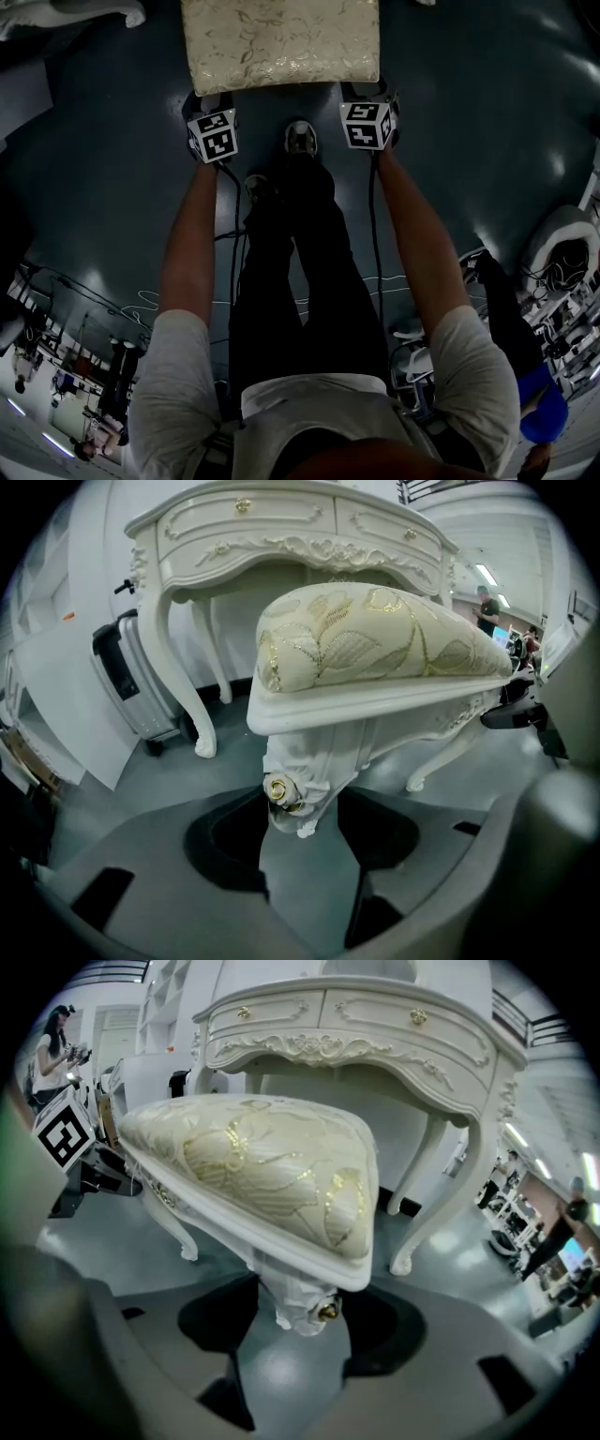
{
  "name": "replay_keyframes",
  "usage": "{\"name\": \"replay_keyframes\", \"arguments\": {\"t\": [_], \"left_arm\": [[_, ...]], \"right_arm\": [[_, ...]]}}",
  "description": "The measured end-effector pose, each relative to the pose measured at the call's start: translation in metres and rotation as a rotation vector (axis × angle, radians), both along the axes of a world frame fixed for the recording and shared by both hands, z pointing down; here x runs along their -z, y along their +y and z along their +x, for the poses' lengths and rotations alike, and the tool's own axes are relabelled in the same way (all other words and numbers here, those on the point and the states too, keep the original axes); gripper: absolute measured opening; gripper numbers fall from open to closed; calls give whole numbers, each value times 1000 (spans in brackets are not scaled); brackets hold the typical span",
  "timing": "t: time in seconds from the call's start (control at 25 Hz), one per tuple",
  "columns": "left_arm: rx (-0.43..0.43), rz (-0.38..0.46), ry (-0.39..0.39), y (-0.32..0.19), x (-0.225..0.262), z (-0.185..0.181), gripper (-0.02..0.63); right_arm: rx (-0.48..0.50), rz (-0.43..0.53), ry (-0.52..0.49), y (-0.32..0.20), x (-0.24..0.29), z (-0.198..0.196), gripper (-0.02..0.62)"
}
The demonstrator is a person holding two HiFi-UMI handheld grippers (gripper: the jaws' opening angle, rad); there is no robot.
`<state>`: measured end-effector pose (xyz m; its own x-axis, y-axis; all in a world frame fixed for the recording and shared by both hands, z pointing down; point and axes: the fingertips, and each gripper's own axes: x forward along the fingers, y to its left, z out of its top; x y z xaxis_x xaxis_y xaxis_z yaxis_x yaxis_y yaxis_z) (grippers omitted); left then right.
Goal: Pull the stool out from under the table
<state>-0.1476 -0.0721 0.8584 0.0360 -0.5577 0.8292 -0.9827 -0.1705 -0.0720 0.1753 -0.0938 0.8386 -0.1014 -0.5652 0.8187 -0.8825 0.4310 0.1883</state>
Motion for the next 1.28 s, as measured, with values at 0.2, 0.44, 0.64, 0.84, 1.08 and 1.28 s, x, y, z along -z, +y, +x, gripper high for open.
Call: {"name": "replay_keyframes", "arguments": {"t": [0.2, 0.44, 0.64, 0.84, 1.08, 1.28], "left_arm": [[5, -12, 3, -8, 1, -1, 238], [-8, -25, 6, 36, -5, -1, 238], [-3, -26, -3, 95, -7, -2, 238], [-9, -28, -4, 120, -9, -2, 236], [-19, -36, -4, 144, -13, -6, 236], [-25, -60, -4, 139, -8, -5, 235]], "right_arm": [[-2, -9, 6, -10, 1, -1, 295], [-16, -13, 11, 38, -4, -1, 295], [-23, -14, 8, 98, -8, 0, 295], [-35, -14, 8, 127, -12, 0, 295], [-44, -22, 9, 154, -14, -4, 295], [-58, -32, 14, 154, -12, -4, 295]]}}
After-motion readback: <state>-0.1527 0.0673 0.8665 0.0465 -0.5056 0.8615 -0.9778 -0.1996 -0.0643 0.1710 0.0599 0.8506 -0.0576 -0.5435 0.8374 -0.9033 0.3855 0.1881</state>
